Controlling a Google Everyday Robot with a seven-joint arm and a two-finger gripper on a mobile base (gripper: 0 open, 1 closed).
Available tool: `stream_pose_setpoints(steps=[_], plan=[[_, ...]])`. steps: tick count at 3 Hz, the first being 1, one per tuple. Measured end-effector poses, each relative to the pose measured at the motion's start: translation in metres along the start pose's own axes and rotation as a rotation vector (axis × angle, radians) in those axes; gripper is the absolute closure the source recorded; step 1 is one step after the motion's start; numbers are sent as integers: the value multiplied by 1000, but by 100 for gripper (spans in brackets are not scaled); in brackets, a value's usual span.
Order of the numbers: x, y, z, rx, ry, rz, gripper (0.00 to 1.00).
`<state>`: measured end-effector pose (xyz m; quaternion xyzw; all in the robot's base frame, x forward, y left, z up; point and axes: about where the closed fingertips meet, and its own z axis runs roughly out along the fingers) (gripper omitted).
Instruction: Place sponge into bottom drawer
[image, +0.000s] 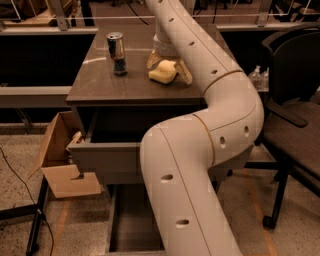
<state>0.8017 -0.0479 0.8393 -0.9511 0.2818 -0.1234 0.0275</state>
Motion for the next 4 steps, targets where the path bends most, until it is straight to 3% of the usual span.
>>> stream_pose_setpoints(steps=[2,3,4], plan=[[0,-5,-8,-47,41,-13,63],[-3,-8,-36,-44,71,16,87],[-4,0,-64,23,63,88,100]])
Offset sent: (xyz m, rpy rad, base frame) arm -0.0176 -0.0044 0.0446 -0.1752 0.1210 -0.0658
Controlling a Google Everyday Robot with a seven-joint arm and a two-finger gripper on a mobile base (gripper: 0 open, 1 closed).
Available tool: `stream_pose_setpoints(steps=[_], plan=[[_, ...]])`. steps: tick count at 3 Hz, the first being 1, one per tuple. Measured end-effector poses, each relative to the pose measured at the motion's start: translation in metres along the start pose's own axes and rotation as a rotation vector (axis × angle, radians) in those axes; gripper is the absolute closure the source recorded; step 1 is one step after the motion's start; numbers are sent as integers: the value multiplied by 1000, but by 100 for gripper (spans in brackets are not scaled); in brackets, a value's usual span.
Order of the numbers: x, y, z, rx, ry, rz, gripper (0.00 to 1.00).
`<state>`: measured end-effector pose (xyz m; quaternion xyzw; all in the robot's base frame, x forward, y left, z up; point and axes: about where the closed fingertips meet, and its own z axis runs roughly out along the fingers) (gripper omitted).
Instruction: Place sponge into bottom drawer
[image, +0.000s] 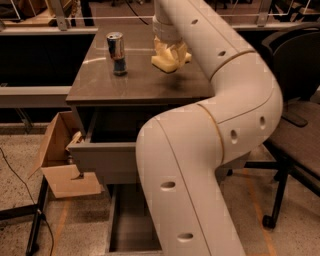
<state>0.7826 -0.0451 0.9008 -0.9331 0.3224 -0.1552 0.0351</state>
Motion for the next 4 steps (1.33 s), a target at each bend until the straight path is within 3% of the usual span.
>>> stream_pose_setpoints(steps=[1,2,3,4], plan=[[2,17,-36,134,-31,115,100],[3,35,-92,323,-10,271,100],[-12,81,-153,452,-6,437,100],[-59,130,-165,460,-72,549,100]])
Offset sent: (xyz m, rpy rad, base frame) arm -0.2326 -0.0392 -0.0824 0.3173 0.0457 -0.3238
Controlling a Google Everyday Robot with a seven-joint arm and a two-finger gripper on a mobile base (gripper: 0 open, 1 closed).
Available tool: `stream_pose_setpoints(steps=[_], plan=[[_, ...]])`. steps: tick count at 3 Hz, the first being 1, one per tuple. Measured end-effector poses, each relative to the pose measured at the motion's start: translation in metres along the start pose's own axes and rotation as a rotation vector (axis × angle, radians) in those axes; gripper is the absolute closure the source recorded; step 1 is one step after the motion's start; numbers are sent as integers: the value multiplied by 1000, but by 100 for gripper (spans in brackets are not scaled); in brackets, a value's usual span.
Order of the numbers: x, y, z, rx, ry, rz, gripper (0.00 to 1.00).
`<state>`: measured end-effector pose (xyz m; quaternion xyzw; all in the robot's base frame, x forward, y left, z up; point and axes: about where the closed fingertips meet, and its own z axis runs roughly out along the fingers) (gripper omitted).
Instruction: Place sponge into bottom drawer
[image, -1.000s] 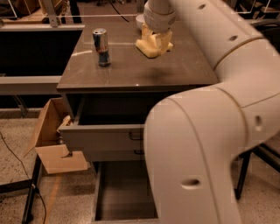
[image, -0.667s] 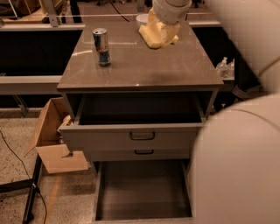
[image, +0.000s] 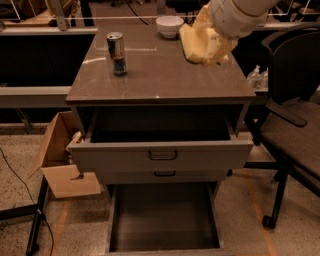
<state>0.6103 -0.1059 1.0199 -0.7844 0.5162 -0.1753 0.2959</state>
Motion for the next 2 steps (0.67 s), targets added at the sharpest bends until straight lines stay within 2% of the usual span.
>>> stream_pose_setpoints(steps=[2], plan=[[-47,145,35,-234,-70,118,100]])
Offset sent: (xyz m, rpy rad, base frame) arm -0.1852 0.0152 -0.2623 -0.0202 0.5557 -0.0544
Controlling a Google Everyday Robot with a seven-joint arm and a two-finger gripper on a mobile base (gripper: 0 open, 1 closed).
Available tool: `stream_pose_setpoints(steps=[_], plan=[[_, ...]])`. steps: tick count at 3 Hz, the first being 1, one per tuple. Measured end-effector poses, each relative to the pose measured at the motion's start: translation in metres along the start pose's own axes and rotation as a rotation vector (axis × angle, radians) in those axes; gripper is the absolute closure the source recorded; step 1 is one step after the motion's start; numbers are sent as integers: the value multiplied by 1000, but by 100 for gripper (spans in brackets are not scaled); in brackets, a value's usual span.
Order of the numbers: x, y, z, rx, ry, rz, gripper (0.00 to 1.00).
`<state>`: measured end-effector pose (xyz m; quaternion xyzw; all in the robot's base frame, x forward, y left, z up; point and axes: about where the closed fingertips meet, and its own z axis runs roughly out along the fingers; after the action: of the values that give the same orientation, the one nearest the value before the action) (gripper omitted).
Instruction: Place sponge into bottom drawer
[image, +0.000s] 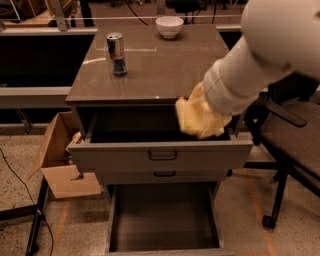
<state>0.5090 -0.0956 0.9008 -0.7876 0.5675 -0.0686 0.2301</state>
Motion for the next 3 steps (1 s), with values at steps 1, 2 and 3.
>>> stream_pose_setpoints(steps=[1,2,3], plan=[[3,37,28,-87,8,2,100],[5,44,35,-99,7,30,100],[-2,78,67,-124,-71,77,100]])
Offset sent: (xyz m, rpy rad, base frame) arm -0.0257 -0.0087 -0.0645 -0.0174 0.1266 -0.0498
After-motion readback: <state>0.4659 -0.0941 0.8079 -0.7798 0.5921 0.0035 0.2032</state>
